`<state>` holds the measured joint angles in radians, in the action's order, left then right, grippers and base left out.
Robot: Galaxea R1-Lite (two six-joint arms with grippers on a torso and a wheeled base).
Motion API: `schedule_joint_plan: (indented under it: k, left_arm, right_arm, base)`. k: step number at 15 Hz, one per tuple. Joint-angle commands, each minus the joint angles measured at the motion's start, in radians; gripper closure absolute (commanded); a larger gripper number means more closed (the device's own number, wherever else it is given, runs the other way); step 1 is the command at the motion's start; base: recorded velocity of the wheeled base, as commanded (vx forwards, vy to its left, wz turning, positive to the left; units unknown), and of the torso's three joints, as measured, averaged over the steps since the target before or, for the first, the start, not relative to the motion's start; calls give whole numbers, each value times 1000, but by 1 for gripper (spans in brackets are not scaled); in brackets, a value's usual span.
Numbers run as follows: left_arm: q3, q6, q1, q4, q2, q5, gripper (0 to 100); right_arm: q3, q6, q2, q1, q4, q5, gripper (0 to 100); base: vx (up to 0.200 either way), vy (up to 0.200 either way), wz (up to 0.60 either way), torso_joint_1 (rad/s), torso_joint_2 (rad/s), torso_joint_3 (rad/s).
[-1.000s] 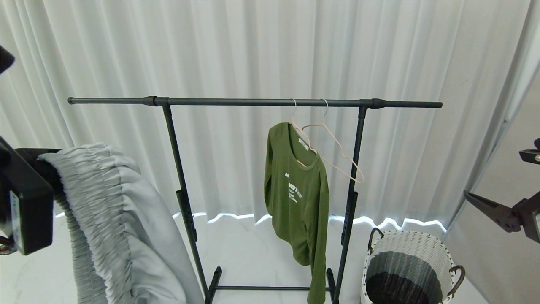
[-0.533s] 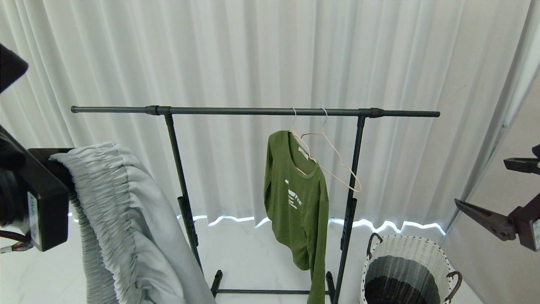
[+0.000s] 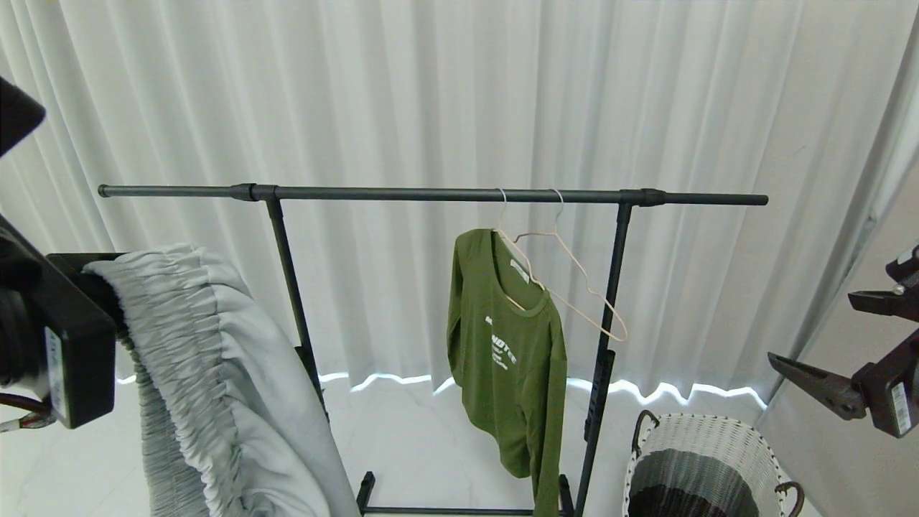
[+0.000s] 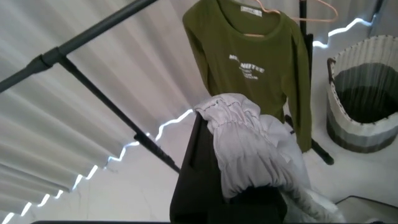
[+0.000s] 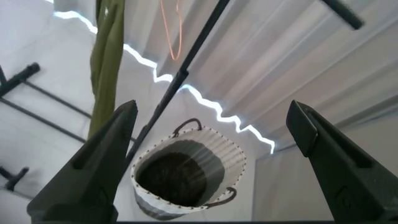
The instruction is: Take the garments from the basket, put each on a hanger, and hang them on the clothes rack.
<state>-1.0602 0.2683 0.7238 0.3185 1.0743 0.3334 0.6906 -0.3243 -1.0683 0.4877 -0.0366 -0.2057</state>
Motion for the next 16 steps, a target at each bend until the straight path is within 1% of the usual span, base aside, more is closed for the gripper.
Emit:
schedule_joint_plan:
  k: [1, 9, 12, 14, 16]
  left_arm:
    - [0, 0, 0, -1, 4, 1, 100]
    - [2, -1, 0, -1, 6, 1, 100]
    - [39, -6, 0, -4, 0, 1, 100]
    - [68, -8, 0, -36, -5, 1, 100]
    - [89, -3, -20, -53, -11, 3, 100]
  right_arm:
    - [-8, -1, -2, 0, -2, 0, 0]
    - [-10, 2, -2, 0, 0, 0, 0]
    - [-11, 5, -2, 2, 14, 6, 0]
    - [-6, 21, -7, 2, 50, 55, 0]
    - [-8, 31, -42, 2, 63, 58, 0]
  base:
    - [200, 0, 0, 7, -2, -2]
    - [200, 0, 0, 5, 1, 4]
    - [200, 0, 0, -1, -1, 2]
    - [0, 0, 0, 0, 0, 0]
    - [0, 0, 0, 0, 0, 0]
